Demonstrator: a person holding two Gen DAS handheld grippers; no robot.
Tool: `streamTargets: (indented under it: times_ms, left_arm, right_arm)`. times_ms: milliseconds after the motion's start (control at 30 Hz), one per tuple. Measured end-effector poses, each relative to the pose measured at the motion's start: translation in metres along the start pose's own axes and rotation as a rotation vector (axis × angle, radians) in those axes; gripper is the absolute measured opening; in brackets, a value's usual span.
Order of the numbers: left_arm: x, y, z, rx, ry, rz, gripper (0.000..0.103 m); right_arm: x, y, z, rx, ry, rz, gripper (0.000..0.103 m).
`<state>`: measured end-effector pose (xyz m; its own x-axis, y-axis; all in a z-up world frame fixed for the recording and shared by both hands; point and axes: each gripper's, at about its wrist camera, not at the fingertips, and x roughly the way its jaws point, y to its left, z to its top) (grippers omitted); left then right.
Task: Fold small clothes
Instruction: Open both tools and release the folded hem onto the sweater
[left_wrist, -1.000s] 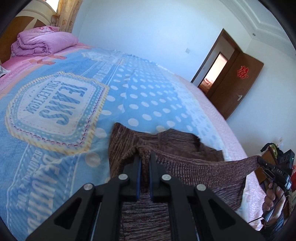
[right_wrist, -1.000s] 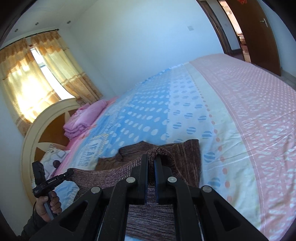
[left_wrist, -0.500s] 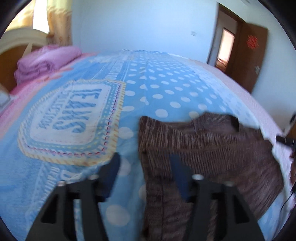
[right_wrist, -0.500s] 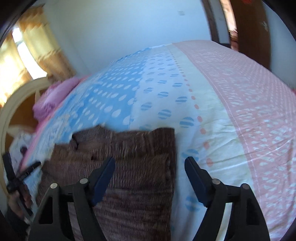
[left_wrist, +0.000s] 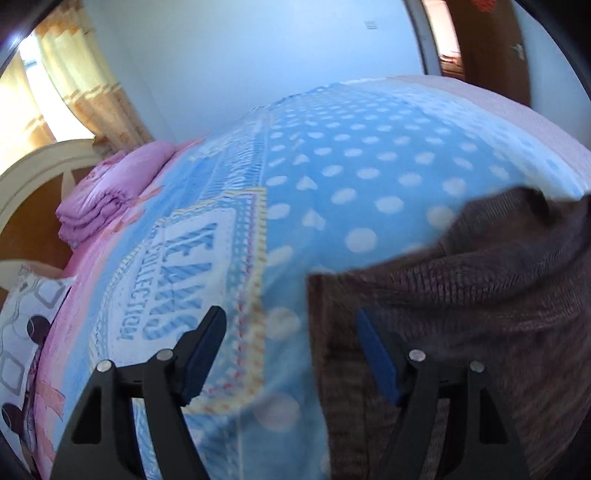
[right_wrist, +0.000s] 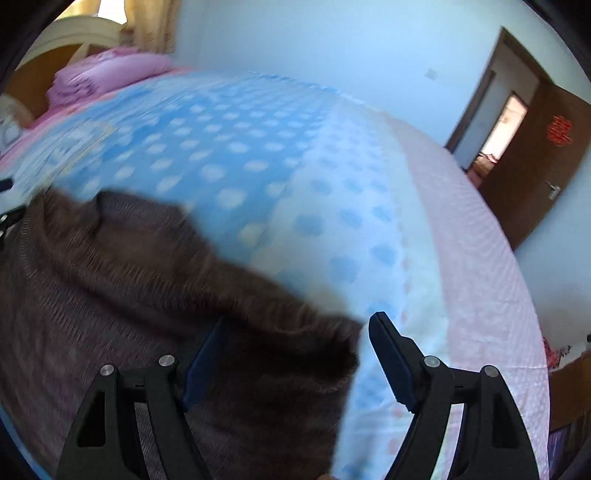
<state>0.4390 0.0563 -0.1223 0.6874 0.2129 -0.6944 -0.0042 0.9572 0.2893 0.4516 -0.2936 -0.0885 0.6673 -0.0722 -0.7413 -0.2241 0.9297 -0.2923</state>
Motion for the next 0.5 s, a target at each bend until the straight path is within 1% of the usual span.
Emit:
streamTargets:
  times_ms: [33, 100, 133, 200, 267, 300, 367, 433, 500]
  left_arm:
    - [0.001, 0.005, 0.004, -0.027, 0.002, -0.003, 0.077]
    - [0.003, 0.015, 0.006, -0.070, 0.017, 0.009, 0.089]
    - [0.002, 0.019, 0.003, -0.085, 0.019, 0.017, 0.089]
    - [0.001, 0.030, -0.010, -0.111, 0.024, 0.009, 0.089]
    - [0.002, 0.036, -0.024, -0.131, 0.045, 0.030, 0.089]
    - [0.005, 0.040, -0.032, -0.141, 0.057, 0.039, 0.089]
    - [0.005, 0.048, -0.047, -0.164, 0.071, 0.049, 0.089]
    - [0.001, 0.052, -0.060, -0.183, 0.081, 0.048, 0.089]
    - [-0.007, 0.053, -0.068, -0.203, 0.076, 0.041, 0.089]
  right_arm:
    - [0.001, -0.008, 0.004, 0.029, -0.004, -0.014, 0.079]
    - [-0.001, -0.021, 0.003, 0.084, -0.012, -0.014, 0.079]
    - [-0.002, -0.026, 0.001, 0.102, -0.013, -0.010, 0.079]
    - [-0.006, -0.033, -0.013, 0.121, -0.017, 0.009, 0.079]
    - [-0.015, -0.038, -0.029, 0.136, -0.032, 0.015, 0.079]
    - [-0.018, -0.037, -0.033, 0.144, -0.037, 0.034, 0.079]
    - [-0.028, -0.033, -0.045, 0.146, -0.034, 0.107, 0.079]
    - [-0.035, -0.020, -0.052, 0.126, -0.038, 0.136, 0.079]
    - [-0.036, -0.009, -0.058, 0.092, -0.021, 0.179, 0.079]
